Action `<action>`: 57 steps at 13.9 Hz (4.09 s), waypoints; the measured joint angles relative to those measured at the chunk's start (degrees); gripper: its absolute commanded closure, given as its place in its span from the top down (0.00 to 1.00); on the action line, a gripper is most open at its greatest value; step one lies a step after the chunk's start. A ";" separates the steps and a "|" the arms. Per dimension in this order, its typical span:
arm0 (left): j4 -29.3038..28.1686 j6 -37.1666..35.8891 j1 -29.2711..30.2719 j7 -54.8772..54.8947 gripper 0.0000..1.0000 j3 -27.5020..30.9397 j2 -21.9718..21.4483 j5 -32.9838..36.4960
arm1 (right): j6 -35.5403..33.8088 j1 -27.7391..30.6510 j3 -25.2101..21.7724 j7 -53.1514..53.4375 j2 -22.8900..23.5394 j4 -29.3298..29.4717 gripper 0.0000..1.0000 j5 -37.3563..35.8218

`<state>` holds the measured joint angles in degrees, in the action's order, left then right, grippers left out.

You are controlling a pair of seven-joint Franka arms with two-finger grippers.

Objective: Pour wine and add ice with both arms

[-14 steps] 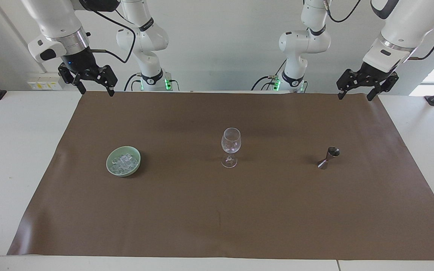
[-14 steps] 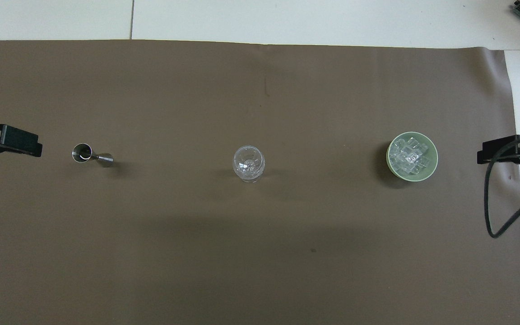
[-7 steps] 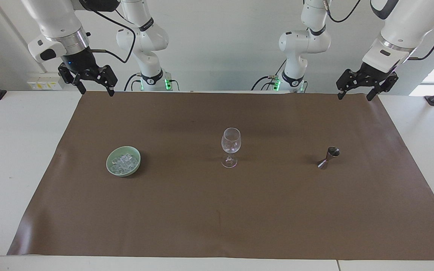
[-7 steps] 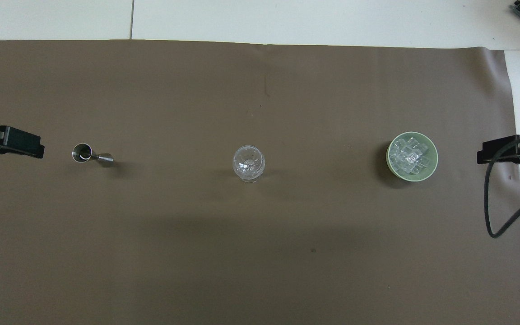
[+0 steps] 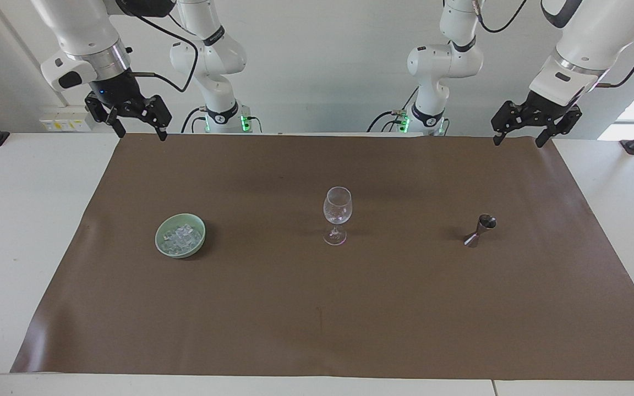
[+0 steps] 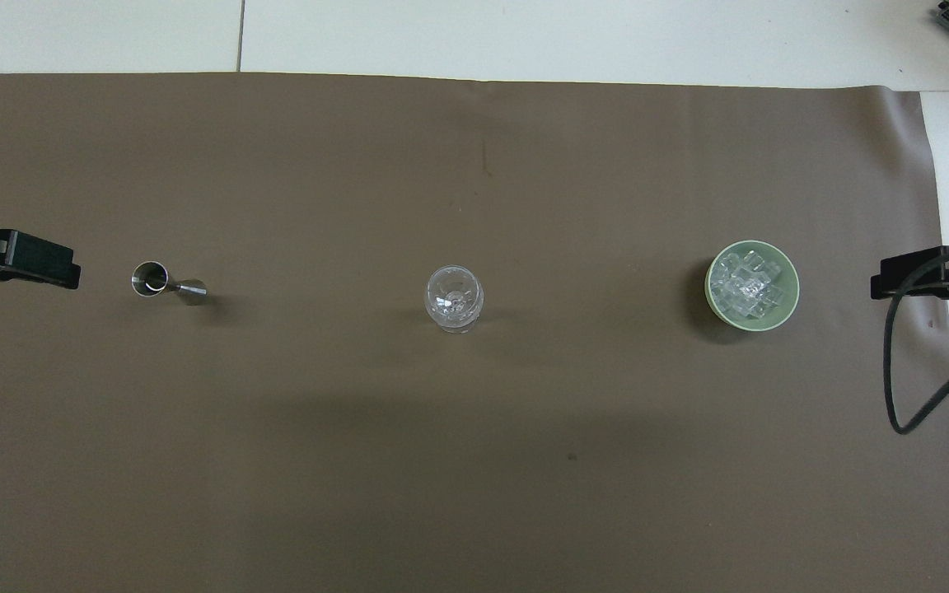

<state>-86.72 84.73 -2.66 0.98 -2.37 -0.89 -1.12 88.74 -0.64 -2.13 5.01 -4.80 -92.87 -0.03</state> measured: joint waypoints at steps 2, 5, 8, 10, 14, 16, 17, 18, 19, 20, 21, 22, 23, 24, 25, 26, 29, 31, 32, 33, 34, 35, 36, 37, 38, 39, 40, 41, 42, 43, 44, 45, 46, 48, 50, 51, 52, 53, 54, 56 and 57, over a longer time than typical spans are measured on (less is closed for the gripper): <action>0.00 0.00 0.00 0.00 1.00 0.03 -0.01 0.00 | 0.00 0.00 0.00 0.00 0.00 0.00 1.00 0.00; 0.00 0.00 0.00 0.00 1.00 0.03 -0.05 0.00 | 0.00 0.00 0.00 0.00 0.00 0.00 1.00 0.00; -0.05 0.00 0.00 0.00 1.00 0.03 -0.05 0.00 | 0.00 0.00 0.00 0.00 0.00 0.00 1.00 0.00; -0.09 0.09 0.00 0.00 1.00 0.02 -0.05 0.00 | 0.00 0.00 0.00 0.00 0.00 0.00 1.00 0.00; -0.24 0.24 0.00 0.00 1.00 -0.03 -0.08 0.00 | 0.00 0.00 0.00 0.00 0.00 0.00 1.00 0.00; -0.47 0.29 0.00 0.02 1.00 -0.06 -0.13 0.00 | 0.00 0.00 0.00 0.00 0.00 0.00 1.00 0.00; -0.59 0.32 0.00 0.04 1.00 -0.06 -0.17 0.00 | 0.00 0.00 0.00 0.00 0.00 0.00 1.00 0.00; -0.67 0.34 0.00 0.08 1.00 -0.06 -0.20 0.00 | 0.00 0.00 0.00 0.00 0.00 0.00 1.00 0.00; -0.69 0.35 0.00 0.11 1.00 -0.06 -0.21 0.00 | 0.00 0.00 0.00 0.00 0.00 0.00 1.00 0.00; -0.70 0.36 0.00 0.10 1.00 -0.06 -0.22 0.00 | 0.00 0.00 0.00 0.00 0.00 0.00 1.00 0.00; -0.70 0.37 0.00 0.10 1.00 -0.06 -0.24 0.00 | 0.00 0.00 0.00 0.00 0.00 0.00 1.00 0.00; -0.70 0.39 0.00 0.10 1.00 -0.06 -0.27 0.00 | 0.00 0.00 0.00 0.00 0.00 0.00 1.00 0.00; -0.70 0.40 0.00 0.09 1.00 -0.06 -0.30 0.00 | 0.00 0.00 0.00 0.00 0.00 0.00 1.00 0.00; -0.73 0.71 0.00 0.09 1.00 -0.06 -0.32 0.00 | 0.00 0.00 0.00 0.00 0.00 0.00 1.00 0.00; -0.81 1.44 0.00 0.09 1.00 -0.06 -0.34 0.00 | 0.00 0.00 0.00 0.00 0.00 0.00 1.00 0.00; -0.99 2.14 0.00 0.09 1.00 -0.06 -0.35 0.00 | 0.00 0.00 0.00 0.00 0.00 0.00 1.00 0.00; -1.60 3.46 0.00 0.09 1.00 -0.06 -0.48 0.00 | 0.00 0.00 0.00 0.00 0.00 0.00 1.00 0.00; -1.70 3.60 0.00 0.09 1.00 -0.06 -0.52 0.00 | 0.00 0.00 0.00 0.00 0.00 0.00 1.00 0.00; -1.73 3.61 0.00 0.09 1.00 -0.06 -0.54 0.00 | 0.00 0.00 0.00 0.00 0.00 0.00 1.00 0.00; -1.76 3.61 0.00 0.09 1.00 -0.06 -0.56 0.00 | 0.00 0.00 0.00 0.00 0.00 0.00 1.00 0.00; -1.80 3.61 0.00 0.09 1.00 -0.06 -0.57 0.00 | 0.00 0.00 0.00 0.00 0.00 0.00 1.00 0.00; -1.90 3.61 0.00 0.09 1.00 -0.06 -0.59 0.00 | 0.00 0.00 0.00 0.00 0.00 0.00 1.00 0.00; -2.11 3.61 0.00 0.09 1.00 -0.06 -0.64 0.00 | 0.00 0.00 0.00 0.00 0.00 0.00 1.00 0.00; -2.35 3.61 0.00 0.09 1.00 -0.06 -0.72 0.00 | 0.00 0.00 0.00 0.00 0.00 0.00 1.00 0.00; -2.68 3.61 0.00 0.09 1.00 -0.06 -0.85 0.00 | 0.00 0.00 0.00 0.00 0.00 0.00 1.00 0.00; -3.00 3.61 0.00 0.09 1.00 -0.06 -1.04 0.00 | 0.00 0.00 0.00 0.00 0.00 0.00 1.00 0.00; -3.25 3.63 0.00 0.09 1.00 -0.06 -1.22 0.00 | 0.00 0.00 0.00 0.00 0.00 0.00 1.00 0.00; -3.47 3.82 0.00 0.09 1.00 -0.06 -1.40 0.00 | 0.00 0.00 0.00 0.00 0.00 0.00 1.00 0.00; -3.55 4.36 0.00 0.09 1.00 -0.05 -1.50 0.00 | 0.00 0.00 0.00 0.00 0.00 0.00 1.00 0.00; -3.46 4.99 0.00 0.09 1.00 -0.05 -1.53 0.00 | 0.00 0.00 0.00 0.00 0.00 0.00 1.00 0.00; -3.18 5.40 0.00 0.09 1.00 -0.05 -1.53 -0.03 | 0.00 0.00 0.00 0.00 0.00 0.00 1.00 0.00; -2.75 5.41 0.00 0.09 1.00 -0.06 -1.53 -0.16 | 0.00 0.00 0.00 0.00 0.00 0.00 1.00 0.00; -2.35 5.41 0.00 0.09 1.00 -0.06 -1.53 -0.42 | 0.00 0.00 0.00 0.00 0.00 0.00 1.00 0.00; -1.89 5.55 0.07 0.09 1.00 0.08 -1.53 -0.75 | 0.00 0.00 0.00 0.00 0.00 0.00 1.00 0.00; -1.72 5.46 0.09 0.09 1.00 0.37 -1.35 -0.79 | 0.00 0.00 0.00 0.00 0.00 0.00 1.00 0.00; -1.31 5.39 0.09 0.09 1.00 0.41 -1.16 -0.81 | 0.00 0.00 0.00 0.00 0.00 0.00 1.00 0.00; -0.94 5.25 0.08 0.09 1.00 0.39 -1.04 -0.82 | 0.00 0.00 0.00 0.00 0.00 0.00 1.00 0.00; -0.59 5.01 0.07 0.09 1.00 0.36 -0.95 -0.82 | 0.00 0.00 0.00 0.00 0.00 0.00 1.00 0.00; -0.42 4.85 0.07 0.09 1.00 0.36 -0.90 -0.82 | 0.00 0.00 0.00 0.00 0.00 0.00 1.00 0.00; -0.27 4.64 0.07 0.09 1.00 0.36 -0.79 -0.81 | 0.00 0.00 0.00 0.00 0.00 0.00 1.00 0.00; -0.24 4.49 0.06 0.09 1.00 0.35 -0.75 -0.81 | 0.00 0.00 0.00 0.00 0.00 0.00 1.00 0.00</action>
<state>-86.96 89.22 -2.60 1.07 -2.02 -1.64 -1.93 88.74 -0.64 -2.13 5.01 -4.80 -92.87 -0.03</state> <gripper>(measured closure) 0.000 0.000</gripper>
